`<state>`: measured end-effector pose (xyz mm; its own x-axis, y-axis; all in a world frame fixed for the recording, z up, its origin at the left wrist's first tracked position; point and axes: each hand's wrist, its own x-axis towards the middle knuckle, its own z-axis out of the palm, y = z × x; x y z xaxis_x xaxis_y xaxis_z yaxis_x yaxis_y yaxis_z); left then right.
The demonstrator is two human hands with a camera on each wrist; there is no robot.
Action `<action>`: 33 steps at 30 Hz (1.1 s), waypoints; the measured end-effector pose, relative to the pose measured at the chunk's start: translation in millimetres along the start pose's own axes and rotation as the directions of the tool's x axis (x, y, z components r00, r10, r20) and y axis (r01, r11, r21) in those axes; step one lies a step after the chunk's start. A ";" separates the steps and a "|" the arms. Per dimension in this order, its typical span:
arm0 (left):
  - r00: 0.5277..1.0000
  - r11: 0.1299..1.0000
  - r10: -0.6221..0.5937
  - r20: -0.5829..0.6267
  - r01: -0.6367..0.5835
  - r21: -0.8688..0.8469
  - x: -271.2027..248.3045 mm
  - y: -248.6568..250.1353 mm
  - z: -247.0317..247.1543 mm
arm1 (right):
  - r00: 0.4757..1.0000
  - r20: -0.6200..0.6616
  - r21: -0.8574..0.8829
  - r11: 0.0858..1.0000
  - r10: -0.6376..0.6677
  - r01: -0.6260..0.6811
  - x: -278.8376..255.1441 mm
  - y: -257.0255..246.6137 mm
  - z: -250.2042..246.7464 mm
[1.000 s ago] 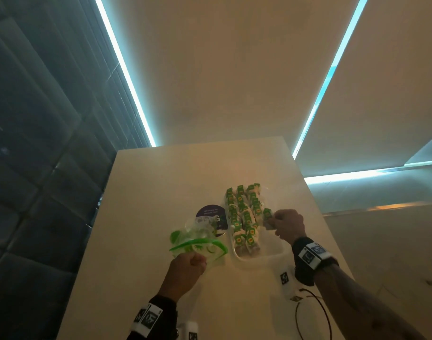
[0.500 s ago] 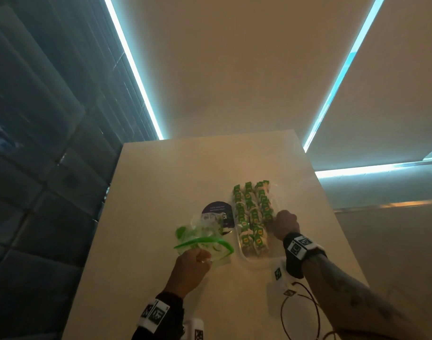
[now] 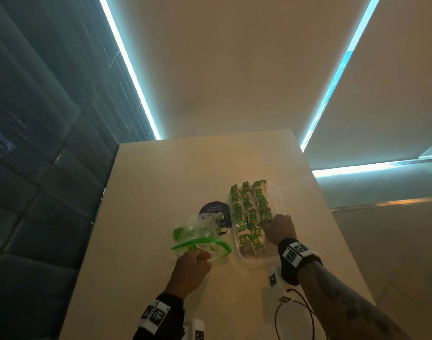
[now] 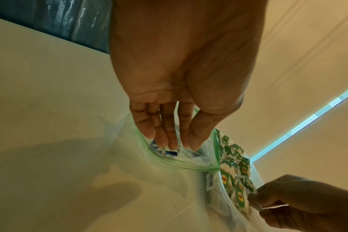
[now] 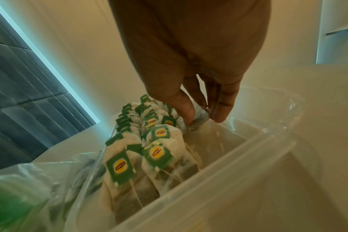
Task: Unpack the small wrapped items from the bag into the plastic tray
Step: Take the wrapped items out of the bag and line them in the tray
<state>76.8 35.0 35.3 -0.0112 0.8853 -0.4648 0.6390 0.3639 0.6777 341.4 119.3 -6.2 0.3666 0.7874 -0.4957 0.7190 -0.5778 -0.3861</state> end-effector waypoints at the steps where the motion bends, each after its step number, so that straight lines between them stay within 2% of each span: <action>1: 1.000 1.000 0.000 -0.003 0.000 0.001 -0.2 0.0 -0.3 | 1.000 0.006 -0.003 1.000 0.006 -0.006 -1.3 -1.0 -0.4; 4: 1.000 1.000 0.001 -0.004 -0.001 -0.004 -0.9 0.3 -0.7 | 1.000 0.013 0.014 1.000 0.022 -0.022 -2.1 -1.5 -0.6; 13: 1.000 1.000 0.002 0.001 -0.002 -0.022 -0.1 -0.9 -1.6 | 0.996 -0.073 0.050 0.997 -0.048 0.052 8.4 -0.3 1.8; 24: 0.999 1.000 0.006 -0.032 -0.007 -0.017 9.9 -5.7 3.1 | 0.986 -0.094 0.070 0.987 -0.137 0.143 11.8 -4.3 6.6; 27: 0.998 0.999 0.031 -0.047 -0.030 0.020 14.2 -7.0 7.6 | 0.979 -0.099 0.051 0.981 -0.180 0.185 13.5 -1.0 10.0; 30: 0.993 0.992 0.085 -0.081 -0.078 0.095 18.8 -8.5 12.2 | 0.980 -0.103 0.107 0.978 -0.168 0.179 11.4 2.6 8.0; 33: 0.980 0.963 0.163 -0.115 -0.132 0.235 21.7 -11.7 17.0 | 0.953 -0.251 0.152 0.965 -0.171 0.214 -9.2 -2.6 -7.6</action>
<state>82.2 45.0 7.6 0.0048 0.9601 -0.2797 0.7978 0.1650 0.5800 340.7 115.2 5.2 0.3743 0.9031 -0.2107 0.6827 -0.4221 -0.5965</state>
